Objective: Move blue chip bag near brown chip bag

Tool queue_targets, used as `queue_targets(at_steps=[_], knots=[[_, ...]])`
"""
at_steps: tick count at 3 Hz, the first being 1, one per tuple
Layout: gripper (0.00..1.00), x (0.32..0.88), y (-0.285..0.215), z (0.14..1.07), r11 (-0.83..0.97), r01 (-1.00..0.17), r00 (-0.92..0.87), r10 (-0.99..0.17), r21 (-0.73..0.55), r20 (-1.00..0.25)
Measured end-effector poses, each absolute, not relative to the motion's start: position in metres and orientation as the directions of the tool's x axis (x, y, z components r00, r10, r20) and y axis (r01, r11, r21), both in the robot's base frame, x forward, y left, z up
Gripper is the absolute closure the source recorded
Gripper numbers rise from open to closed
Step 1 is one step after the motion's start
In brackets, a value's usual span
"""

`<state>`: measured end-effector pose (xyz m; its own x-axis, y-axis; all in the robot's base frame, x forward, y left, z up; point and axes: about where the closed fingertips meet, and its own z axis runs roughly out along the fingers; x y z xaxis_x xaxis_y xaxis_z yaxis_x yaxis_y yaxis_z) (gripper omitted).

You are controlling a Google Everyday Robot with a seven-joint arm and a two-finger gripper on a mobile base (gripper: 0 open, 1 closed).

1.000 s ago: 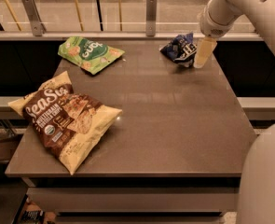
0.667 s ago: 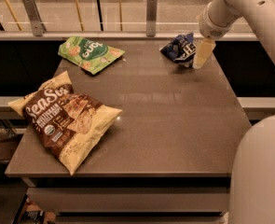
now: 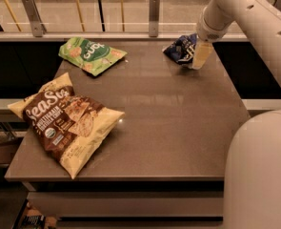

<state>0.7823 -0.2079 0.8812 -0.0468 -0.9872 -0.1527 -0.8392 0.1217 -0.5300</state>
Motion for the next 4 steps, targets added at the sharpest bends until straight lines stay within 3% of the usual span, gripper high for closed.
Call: queue_targets(at_steps=[3, 4], knots=[[0.86, 0.784, -0.204, 0.871, 0.117, -0.848, -0.044, -0.988, -0.518, -0.151], [1.00, 0.785, -0.203, 0.867, 0.115, -0.850, -0.043, -0.988, -0.513, -0.150]])
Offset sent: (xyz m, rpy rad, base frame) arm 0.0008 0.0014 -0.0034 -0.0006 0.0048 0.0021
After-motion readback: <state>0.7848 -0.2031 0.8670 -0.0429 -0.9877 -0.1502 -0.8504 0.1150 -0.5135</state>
